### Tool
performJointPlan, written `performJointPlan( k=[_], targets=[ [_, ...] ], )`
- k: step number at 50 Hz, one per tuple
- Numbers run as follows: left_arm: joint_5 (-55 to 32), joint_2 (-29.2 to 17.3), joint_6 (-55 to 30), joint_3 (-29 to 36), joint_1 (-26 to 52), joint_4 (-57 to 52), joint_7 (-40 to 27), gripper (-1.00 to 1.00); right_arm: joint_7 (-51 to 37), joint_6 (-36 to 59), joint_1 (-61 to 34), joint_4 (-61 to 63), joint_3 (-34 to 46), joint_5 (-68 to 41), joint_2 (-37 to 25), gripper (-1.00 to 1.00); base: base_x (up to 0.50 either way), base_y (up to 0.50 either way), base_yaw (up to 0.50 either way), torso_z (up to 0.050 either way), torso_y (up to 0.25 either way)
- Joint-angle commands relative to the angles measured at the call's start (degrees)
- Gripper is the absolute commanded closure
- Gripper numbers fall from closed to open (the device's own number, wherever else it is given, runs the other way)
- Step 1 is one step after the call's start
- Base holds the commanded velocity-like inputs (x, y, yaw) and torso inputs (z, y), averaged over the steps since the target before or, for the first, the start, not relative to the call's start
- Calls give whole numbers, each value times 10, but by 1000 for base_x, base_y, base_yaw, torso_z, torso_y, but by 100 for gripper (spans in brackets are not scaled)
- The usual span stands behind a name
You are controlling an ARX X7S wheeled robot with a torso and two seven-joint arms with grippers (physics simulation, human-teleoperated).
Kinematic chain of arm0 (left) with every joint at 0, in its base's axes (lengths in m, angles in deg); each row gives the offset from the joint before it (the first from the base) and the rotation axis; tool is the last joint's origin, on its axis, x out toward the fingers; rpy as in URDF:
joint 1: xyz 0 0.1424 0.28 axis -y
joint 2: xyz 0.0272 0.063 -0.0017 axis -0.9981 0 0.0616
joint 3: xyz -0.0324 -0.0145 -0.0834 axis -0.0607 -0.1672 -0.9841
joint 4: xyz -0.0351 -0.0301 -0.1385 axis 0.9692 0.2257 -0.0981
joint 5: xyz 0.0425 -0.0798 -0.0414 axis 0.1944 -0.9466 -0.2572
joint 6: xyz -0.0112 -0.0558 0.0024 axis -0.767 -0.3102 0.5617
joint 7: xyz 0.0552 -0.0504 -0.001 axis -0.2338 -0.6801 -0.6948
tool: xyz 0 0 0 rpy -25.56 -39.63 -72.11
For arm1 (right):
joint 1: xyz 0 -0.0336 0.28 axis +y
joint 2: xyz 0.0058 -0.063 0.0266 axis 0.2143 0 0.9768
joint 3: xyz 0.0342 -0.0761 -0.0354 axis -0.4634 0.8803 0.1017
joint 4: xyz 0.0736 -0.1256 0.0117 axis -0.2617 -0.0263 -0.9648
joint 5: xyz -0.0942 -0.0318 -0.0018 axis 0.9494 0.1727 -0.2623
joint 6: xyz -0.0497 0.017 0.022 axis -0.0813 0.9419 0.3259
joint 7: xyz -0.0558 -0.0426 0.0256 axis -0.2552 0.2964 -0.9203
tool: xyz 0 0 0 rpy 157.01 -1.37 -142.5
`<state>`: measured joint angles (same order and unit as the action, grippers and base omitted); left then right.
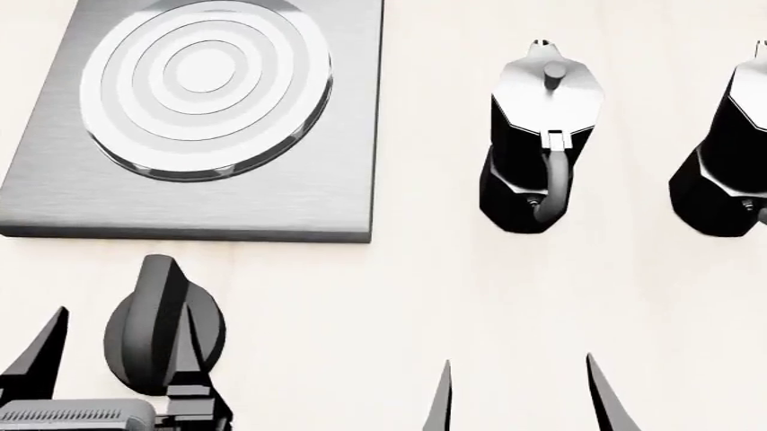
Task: Turn off the stove.
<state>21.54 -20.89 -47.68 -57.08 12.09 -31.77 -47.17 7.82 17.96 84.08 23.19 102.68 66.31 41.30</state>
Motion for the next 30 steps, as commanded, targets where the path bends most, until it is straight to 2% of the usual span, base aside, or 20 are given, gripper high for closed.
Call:
performJointPlan(
  k=[1, 30],
  targets=[
    [2, -3, 9, -1, 3, 15, -6, -100, -3, 1, 0, 1, 2, -1, -2, -100, 0, 0, 0, 0, 0],
    [10, -3, 36, 5, 14, 72, -17, -100, -7, -1, 0, 2, 6, -2, -8, -100, 0, 0, 0, 0, 0]
  ],
)
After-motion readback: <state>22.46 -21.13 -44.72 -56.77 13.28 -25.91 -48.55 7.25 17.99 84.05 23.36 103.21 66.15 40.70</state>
